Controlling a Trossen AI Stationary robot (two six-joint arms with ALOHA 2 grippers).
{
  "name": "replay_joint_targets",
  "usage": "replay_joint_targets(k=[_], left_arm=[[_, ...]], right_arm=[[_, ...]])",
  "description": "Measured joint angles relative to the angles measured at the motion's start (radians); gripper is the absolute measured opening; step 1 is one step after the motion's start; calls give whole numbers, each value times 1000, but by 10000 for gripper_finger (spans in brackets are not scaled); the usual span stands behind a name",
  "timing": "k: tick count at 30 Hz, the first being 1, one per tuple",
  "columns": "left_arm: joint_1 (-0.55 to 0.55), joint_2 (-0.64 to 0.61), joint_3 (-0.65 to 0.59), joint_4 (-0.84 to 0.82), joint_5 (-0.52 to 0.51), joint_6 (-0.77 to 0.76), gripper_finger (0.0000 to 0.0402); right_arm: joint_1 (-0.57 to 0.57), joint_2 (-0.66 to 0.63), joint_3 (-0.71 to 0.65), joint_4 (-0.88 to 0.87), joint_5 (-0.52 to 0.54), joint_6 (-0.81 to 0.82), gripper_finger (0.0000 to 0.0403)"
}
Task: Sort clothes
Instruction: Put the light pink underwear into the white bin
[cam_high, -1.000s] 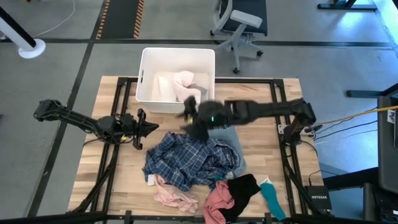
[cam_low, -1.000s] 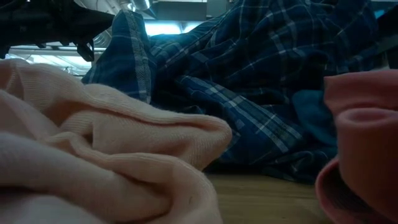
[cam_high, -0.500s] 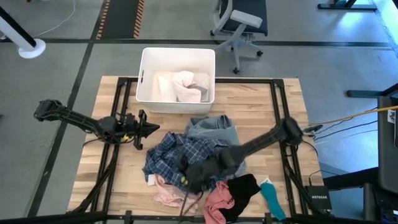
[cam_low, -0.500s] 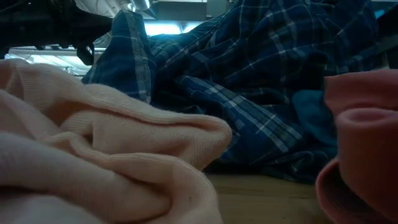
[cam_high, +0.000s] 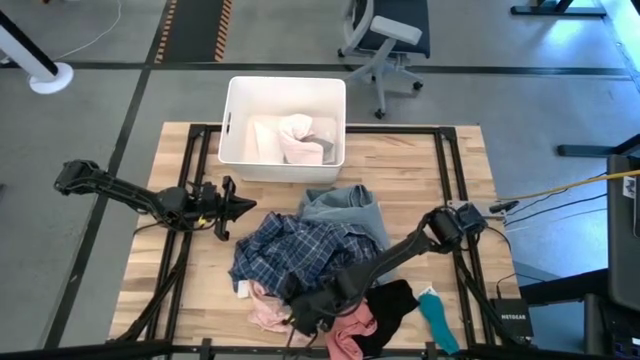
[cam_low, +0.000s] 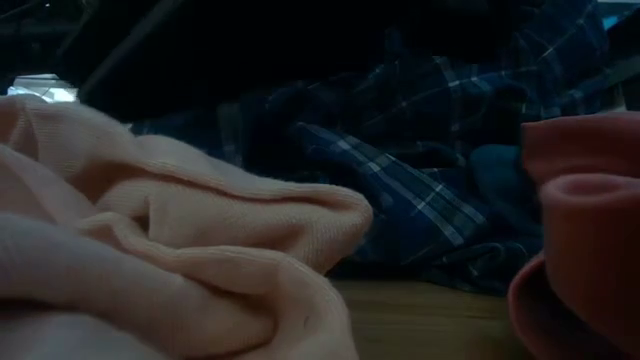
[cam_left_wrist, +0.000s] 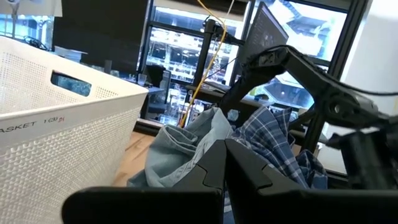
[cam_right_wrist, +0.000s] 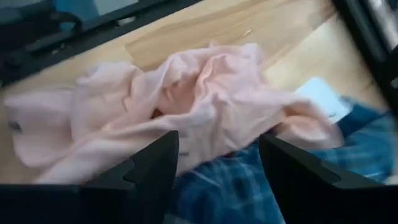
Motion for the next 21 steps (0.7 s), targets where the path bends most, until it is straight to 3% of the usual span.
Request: replay_joint_targets(k=[10,16,21], left_arm=[[0,0,0,-1,0,-10,0],[0,0,0,0,0,-13,0],[0,0,0,1,0,-20,0]], right_arm=[[-1,12,0,17,-32,449,241],[20,12,0,58,-35,492,241],[28,33,2,45,38,498,241]])
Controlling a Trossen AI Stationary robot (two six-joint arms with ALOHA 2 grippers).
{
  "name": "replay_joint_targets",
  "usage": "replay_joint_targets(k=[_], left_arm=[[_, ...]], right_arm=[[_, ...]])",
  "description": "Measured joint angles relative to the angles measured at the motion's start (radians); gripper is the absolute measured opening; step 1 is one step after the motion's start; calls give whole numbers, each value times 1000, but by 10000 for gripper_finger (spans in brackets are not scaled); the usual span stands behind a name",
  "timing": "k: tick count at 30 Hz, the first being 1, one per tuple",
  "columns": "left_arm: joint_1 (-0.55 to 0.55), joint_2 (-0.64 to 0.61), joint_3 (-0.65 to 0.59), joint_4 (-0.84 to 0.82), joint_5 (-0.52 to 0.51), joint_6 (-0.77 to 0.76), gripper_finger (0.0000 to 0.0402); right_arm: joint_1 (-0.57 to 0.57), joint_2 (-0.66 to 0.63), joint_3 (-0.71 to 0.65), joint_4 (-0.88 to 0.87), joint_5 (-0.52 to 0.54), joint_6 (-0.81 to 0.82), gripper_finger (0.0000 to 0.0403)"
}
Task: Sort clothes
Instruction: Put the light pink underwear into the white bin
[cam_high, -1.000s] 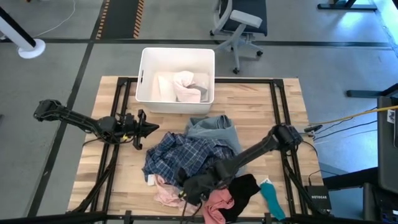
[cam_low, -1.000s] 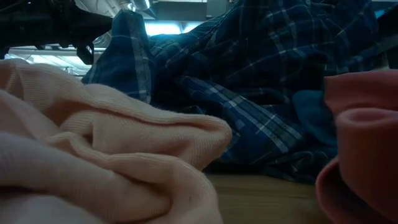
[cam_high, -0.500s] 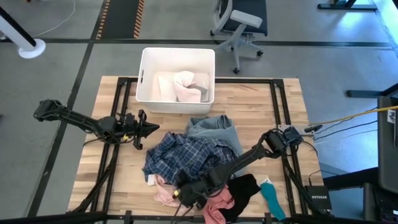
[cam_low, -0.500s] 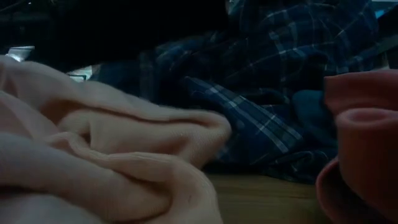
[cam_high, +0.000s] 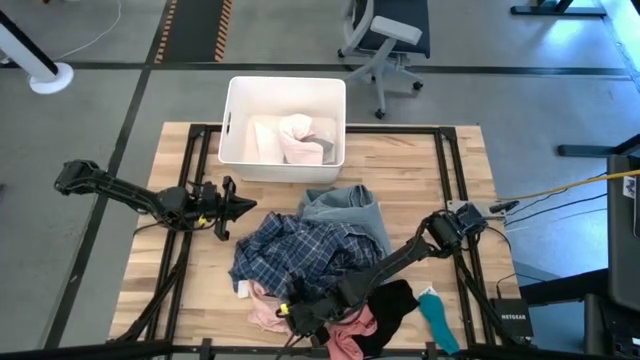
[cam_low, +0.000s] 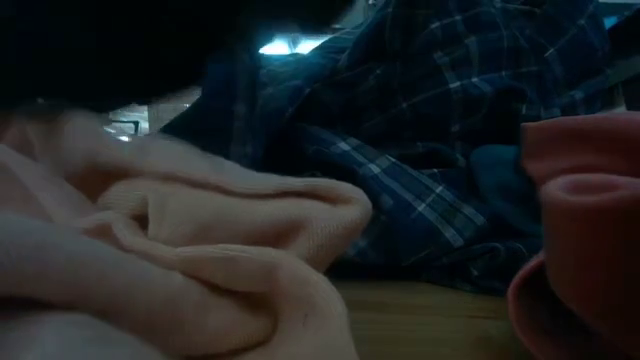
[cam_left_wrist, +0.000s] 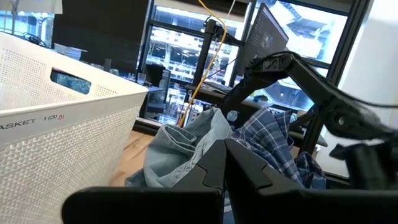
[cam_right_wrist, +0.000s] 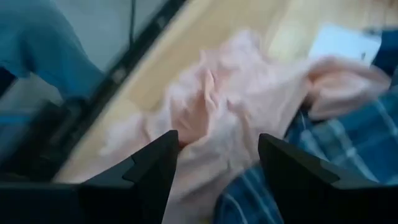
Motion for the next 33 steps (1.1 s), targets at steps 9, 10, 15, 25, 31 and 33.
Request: replay_joint_targets(k=[9,10,15,25,31,33], left_arm=[[0,0,0,-2,0,-8,0],[0,0,0,-1,0,-8,0],[0,0,0,-1,0,-8,0],[0,0,0,-2,0,-8,0],[0,0,0,-2,0,-8,0],[-1,0,0,-2,0,-31,0]], right_arm=[[-11,78,0,47,7,-10,241],[-13,84,0,48,8,-15,241],[-18,87,0,52,53,-80,241],[-52,83,109,-80,75,-188,241],[-45,82,223,-180,7,-197,241],[-35,82,233,-162,-4,-202,241]])
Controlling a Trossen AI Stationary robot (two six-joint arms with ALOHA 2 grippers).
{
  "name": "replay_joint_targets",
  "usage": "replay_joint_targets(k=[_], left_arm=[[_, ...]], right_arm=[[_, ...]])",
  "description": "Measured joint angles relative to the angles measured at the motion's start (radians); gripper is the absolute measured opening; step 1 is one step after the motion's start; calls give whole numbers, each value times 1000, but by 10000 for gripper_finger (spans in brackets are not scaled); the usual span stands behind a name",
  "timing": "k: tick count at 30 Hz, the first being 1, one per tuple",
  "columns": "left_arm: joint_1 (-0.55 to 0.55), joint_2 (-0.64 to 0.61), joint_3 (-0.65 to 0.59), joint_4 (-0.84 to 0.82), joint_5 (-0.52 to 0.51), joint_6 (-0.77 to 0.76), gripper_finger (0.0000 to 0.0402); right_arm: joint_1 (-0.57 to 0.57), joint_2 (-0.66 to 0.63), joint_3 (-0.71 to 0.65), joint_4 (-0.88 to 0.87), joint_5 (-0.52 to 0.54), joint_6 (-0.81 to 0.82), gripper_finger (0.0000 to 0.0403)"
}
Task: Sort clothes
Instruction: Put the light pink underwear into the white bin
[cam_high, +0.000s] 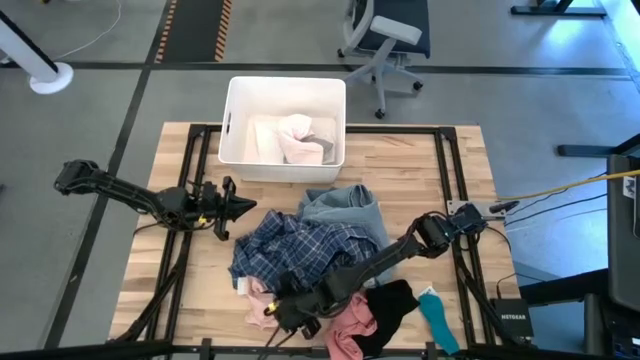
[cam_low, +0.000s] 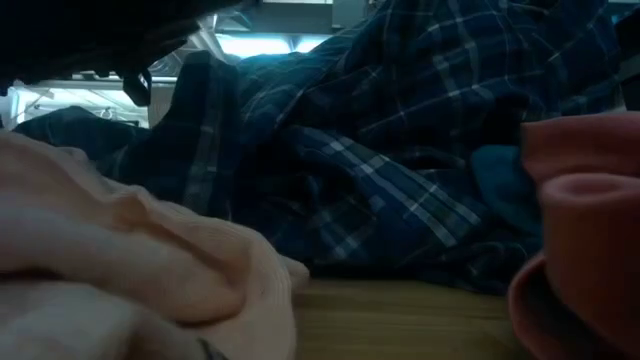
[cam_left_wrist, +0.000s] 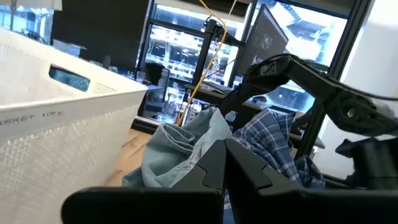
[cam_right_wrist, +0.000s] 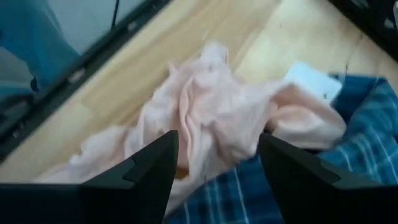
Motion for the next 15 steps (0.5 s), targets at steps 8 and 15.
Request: replay_joint_targets(k=[8,15], left_arm=[[0,0,0,-2,0,-57,0],[0,0,0,-24,0,-68,0]], right_arm=[[37,44,-1,95,-80,11,241],[18,71,-2,99,-68,33,241]])
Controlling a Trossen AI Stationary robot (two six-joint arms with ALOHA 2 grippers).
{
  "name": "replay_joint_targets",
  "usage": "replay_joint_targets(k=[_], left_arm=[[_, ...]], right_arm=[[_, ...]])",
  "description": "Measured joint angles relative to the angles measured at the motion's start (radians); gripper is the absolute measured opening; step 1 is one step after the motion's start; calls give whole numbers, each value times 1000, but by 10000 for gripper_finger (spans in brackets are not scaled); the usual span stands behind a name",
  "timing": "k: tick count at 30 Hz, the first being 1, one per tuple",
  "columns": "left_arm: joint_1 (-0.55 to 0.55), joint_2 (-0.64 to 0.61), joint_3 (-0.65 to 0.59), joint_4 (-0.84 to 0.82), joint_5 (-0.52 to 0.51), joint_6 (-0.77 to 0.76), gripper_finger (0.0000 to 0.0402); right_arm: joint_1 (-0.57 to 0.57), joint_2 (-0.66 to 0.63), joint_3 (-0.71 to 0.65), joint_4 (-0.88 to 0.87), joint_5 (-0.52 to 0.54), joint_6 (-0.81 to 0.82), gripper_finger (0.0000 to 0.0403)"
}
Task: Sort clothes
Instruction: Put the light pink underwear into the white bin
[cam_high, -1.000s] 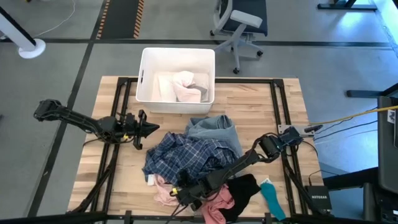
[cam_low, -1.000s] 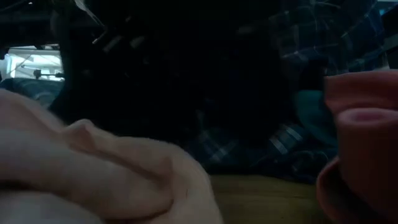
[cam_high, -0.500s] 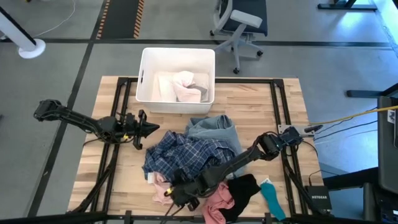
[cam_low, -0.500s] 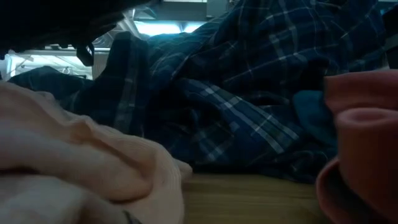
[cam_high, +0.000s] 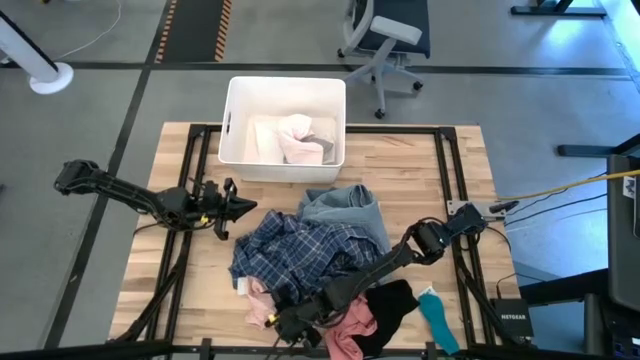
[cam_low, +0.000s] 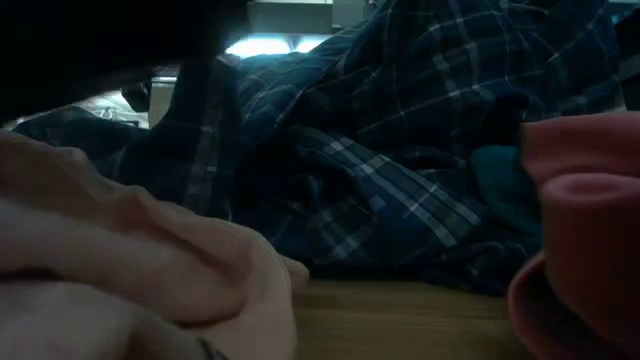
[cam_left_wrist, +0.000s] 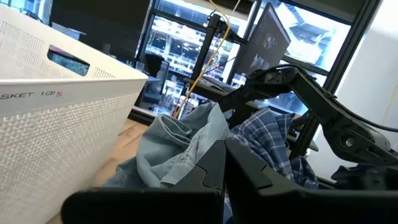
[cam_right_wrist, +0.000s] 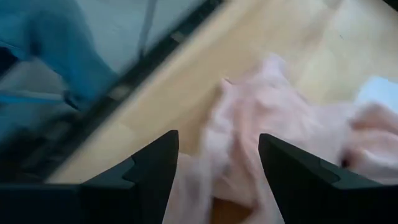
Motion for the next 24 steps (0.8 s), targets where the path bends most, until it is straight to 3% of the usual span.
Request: replay_joint_targets(k=[3,9,15,18,24], left_arm=[[0,0,0,-1,0,-16,0],[0,0,0,-4,0,-18,0],[0,0,0,-7,0,-31,0],[1,0,0,-7,0,-30,0],[1,0,0,-8,0,-15,0]], right_arm=[[-1,0,0,-26,90,-18,241],[-6,0,-27,-60,54,-21,241],[-5,0,-88,2,89,-21,230],[-3,-1,-89,12,141,-55,184],[-6,-4,-71,-7,147,-92,28]])
